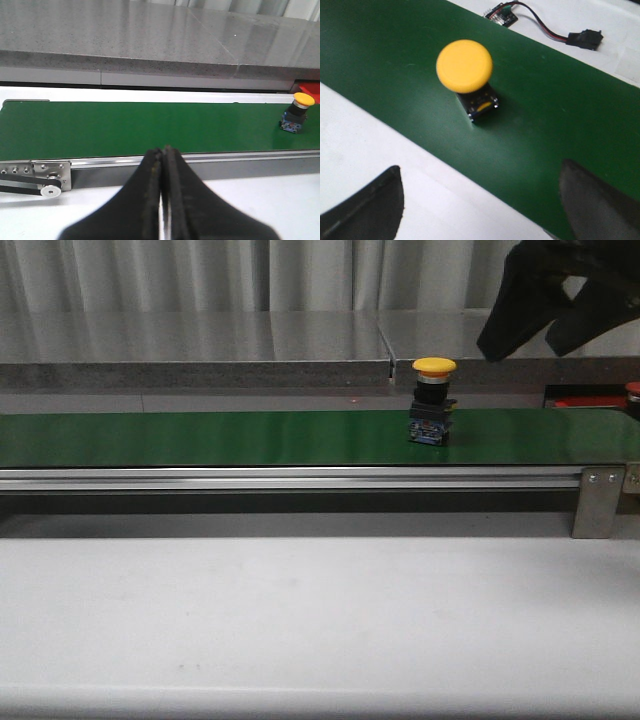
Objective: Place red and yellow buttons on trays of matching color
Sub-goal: 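Reach the right gripper to the yellow button at the belt's end and grasp, then carry the yellow button into the yellow tray and open the right gripper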
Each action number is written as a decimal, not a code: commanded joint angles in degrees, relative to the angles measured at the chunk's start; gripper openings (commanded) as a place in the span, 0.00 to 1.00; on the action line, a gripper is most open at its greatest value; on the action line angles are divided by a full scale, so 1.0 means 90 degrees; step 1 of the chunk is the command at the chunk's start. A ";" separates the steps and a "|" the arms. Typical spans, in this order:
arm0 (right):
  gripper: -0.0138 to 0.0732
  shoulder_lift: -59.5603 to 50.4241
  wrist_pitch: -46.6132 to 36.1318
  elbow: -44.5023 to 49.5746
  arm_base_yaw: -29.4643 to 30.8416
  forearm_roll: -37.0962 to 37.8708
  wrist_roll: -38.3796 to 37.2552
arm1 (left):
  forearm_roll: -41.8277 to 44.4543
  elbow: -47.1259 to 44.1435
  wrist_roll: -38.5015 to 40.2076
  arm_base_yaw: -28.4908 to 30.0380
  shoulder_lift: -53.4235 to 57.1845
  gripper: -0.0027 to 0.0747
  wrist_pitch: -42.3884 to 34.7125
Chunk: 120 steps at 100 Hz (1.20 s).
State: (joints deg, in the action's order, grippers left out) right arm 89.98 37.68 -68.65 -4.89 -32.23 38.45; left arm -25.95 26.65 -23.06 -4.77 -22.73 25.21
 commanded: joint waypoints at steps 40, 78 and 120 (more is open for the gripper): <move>0.87 0.1184 -0.0254 -0.1584 -0.0113 -0.0194 0.0121 | -0.0163 0.0177 0.0019 -0.0051 -0.0023 0.01 -0.0458; 0.40 0.1656 -0.0260 -0.1689 -0.0113 -0.0137 0.0121 | -0.0163 0.0177 0.0019 -0.0051 -0.0023 0.01 -0.0458; 0.39 0.0804 0.0454 -0.1636 0.0330 0.0099 -0.0613 | -0.0163 0.0177 0.0019 -0.0051 -0.0023 0.01 -0.0458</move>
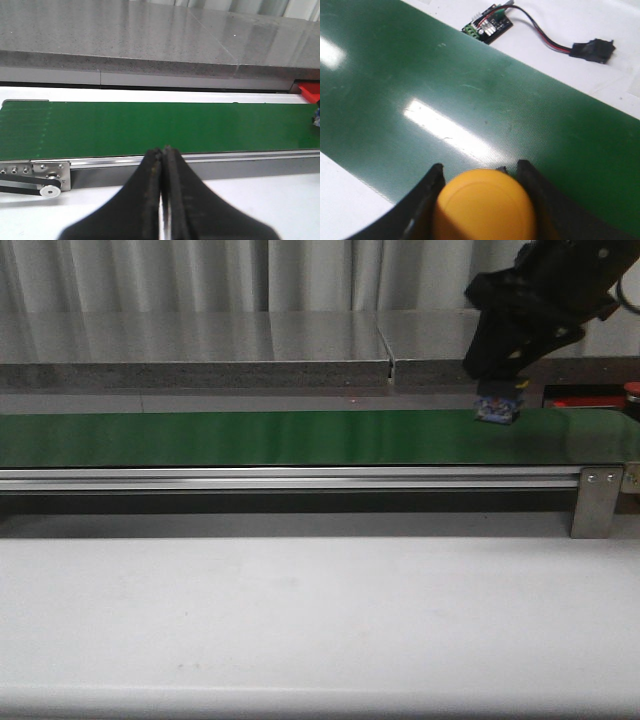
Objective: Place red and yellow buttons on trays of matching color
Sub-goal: 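Carry the yellow button into the yellow tray and open the right gripper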
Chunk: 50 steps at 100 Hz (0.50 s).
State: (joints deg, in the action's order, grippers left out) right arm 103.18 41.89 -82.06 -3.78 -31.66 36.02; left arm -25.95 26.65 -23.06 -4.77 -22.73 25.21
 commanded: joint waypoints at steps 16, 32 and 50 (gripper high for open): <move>0.39 -0.1489 0.0011 0.0555 0.0674 0.0670 -0.1118 | -0.0163 0.0177 0.0019 -0.0051 -0.0023 0.01 -0.0458; 0.39 -0.2355 -0.0328 0.1666 0.1429 0.0866 -0.1788 | -0.0163 0.0177 0.0019 -0.0051 -0.0023 0.01 -0.0458; 0.39 -0.2913 -0.0697 0.2762 0.2403 0.0866 -0.2171 | -0.0163 0.0177 0.0019 -0.0051 -0.0023 0.01 -0.0458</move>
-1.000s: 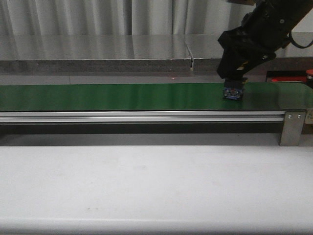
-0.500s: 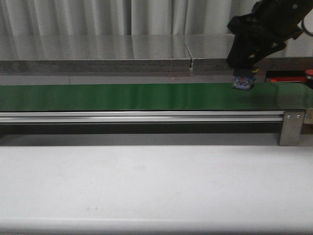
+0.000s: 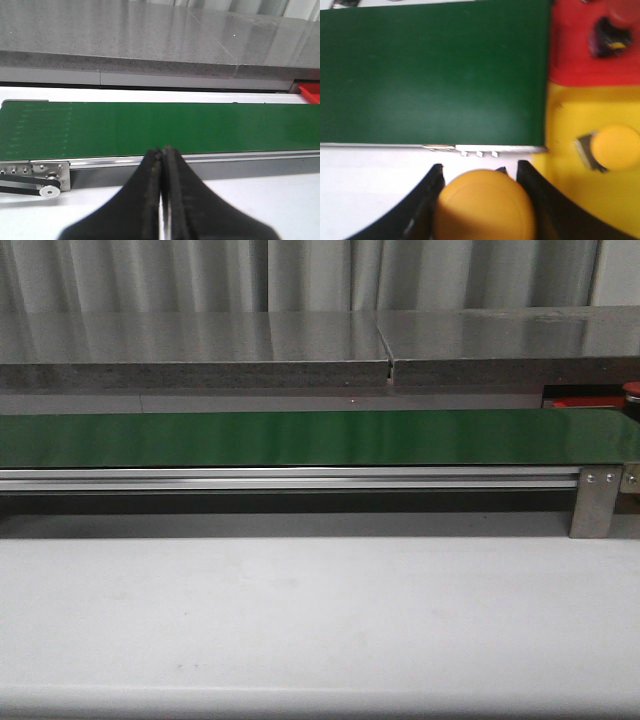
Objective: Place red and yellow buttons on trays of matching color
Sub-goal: 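Carry the yellow button into the yellow tray and open the right gripper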
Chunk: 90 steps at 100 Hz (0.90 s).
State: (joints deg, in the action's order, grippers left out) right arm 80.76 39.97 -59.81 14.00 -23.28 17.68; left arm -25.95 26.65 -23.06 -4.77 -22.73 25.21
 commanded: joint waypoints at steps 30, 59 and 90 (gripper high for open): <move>0.39 -0.0266 -0.1504 0.1197 0.1233 -0.0180 -0.0139 | -0.0163 0.0177 0.0019 -0.0051 -0.0023 0.01 -0.0458; 0.39 0.0621 -0.1838 0.1197 0.1233 -0.0180 -0.0132 | -0.0163 0.0177 0.0019 -0.0051 -0.0023 0.01 -0.0458; 0.40 0.1042 -0.1827 0.1197 0.1233 -0.0180 -0.0132 | -0.0163 0.0177 0.0019 -0.0051 -0.0023 0.01 -0.0458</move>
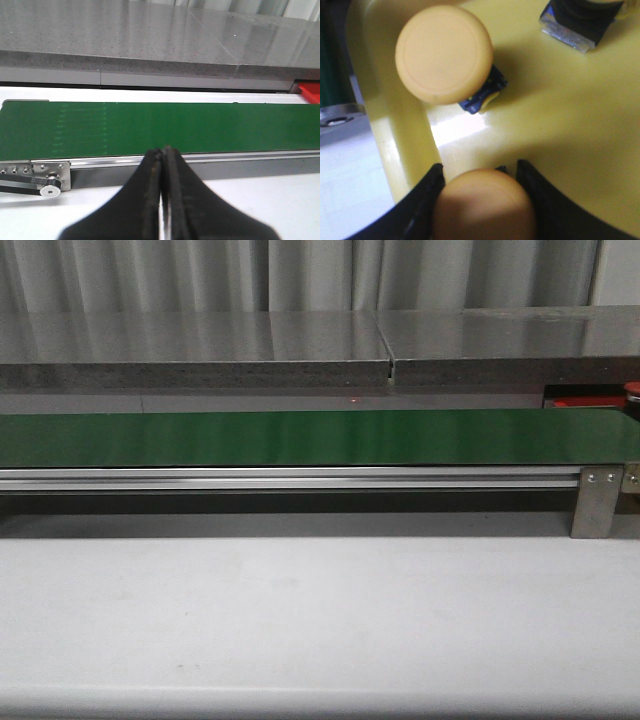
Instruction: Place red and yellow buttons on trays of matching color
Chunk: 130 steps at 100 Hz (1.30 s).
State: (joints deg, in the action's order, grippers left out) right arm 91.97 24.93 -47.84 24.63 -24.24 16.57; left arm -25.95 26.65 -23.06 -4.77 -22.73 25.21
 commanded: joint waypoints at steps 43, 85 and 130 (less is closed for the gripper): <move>0.86 -0.0363 0.0079 -0.0209 0.0046 -0.0079 -0.0004 | -0.0163 0.0177 0.0019 -0.0051 -0.0023 0.01 -0.0458; 0.86 -0.2584 -0.0451 -0.0231 -0.0813 -0.0079 0.0345 | -0.0163 0.0177 0.0019 -0.0051 -0.0023 0.01 -0.0458; 0.73 -0.4628 0.0207 0.0135 -0.2005 -0.0079 0.0841 | -0.0163 0.0177 0.0019 -0.0051 -0.0023 0.01 -0.0458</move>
State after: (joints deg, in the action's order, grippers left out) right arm 53.36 27.97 -46.69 7.22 -24.33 23.11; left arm -25.95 26.65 -23.06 -4.77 -22.73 25.21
